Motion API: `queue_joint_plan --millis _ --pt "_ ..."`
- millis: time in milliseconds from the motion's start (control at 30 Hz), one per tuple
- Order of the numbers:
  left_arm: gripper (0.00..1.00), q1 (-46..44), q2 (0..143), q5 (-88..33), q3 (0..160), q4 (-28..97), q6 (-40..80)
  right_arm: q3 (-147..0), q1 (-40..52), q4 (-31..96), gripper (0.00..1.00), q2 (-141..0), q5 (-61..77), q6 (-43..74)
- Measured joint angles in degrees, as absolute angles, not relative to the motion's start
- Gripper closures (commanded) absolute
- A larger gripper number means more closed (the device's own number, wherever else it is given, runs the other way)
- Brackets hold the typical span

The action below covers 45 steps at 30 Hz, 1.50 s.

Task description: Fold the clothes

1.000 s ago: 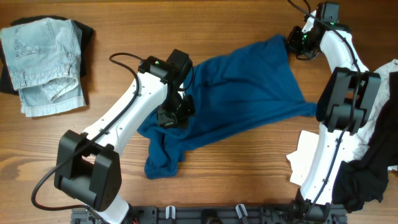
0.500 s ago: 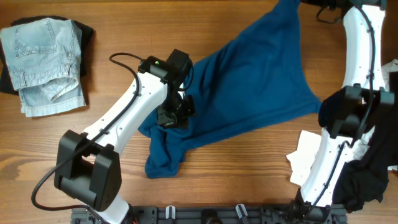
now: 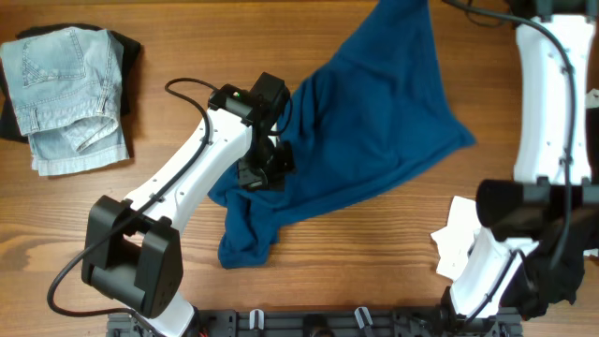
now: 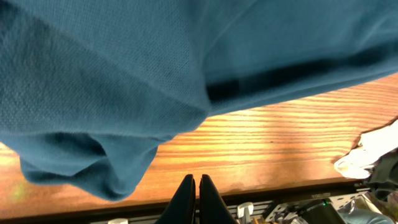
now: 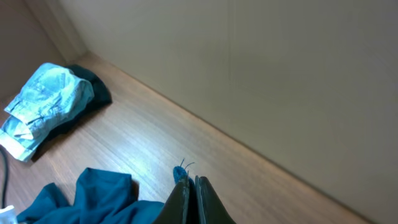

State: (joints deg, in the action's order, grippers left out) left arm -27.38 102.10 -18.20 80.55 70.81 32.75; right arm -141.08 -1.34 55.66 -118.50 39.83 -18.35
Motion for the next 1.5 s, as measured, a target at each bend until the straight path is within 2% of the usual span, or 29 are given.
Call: queue_joint_plan --millis 300,433,600,700,833,967,1033,1200,1300,1500 --pt "0.96 -26.5 102.1 -15.3 80.5 64.7 32.8 -141.0 -1.6 68.8 0.96 -113.4 23.2 -17.7" --pt "0.96 -22.0 102.1 -9.8 80.5 57.4 32.9 -141.0 -1.7 68.5 0.96 -113.4 22.9 -16.8" --pt "0.96 -14.0 102.1 -9.3 80.5 57.9 33.8 -141.0 -1.7 68.2 0.96 -113.4 23.1 -15.0" --pt "0.76 -10.3 102.1 -11.7 80.5 61.2 33.8 -141.0 -1.7 68.3 0.96 -113.4 23.1 -14.8" --pt "0.44 -9.6 102.1 -15.5 80.5 64.1 33.8 -141.0 -1.7 68.4 0.96 -113.4 23.2 -14.3" --pt "0.27 -9.6 102.1 -18.6 80.5 66.6 32.7 -141.0 -1.7 68.6 0.96 -113.4 23.2 -14.2" --pt "0.24 -9.6 102.1 -18.9 80.5 67.4 32.3 -141.0 -1.7 68.6 0.96 -113.4 23.4 -14.2" --pt "0.23 -7.5 102.1 -18.7 80.5 69.0 32.2 -141.0 -1.7 69.3 0.96 -113.4 23.5 -14.2" --pt "0.3 -5.4 102.1 -18.4 80.5 69.5 32.2 -141.0 -1.7 69.3 0.96 -113.4 23.5 -14.2" --pt "0.34 -4.7 102.8 -18.3 80.5 69.5 32.0 -141.0 -1.7 69.6 0.96 -113.4 23.5 -14.2"
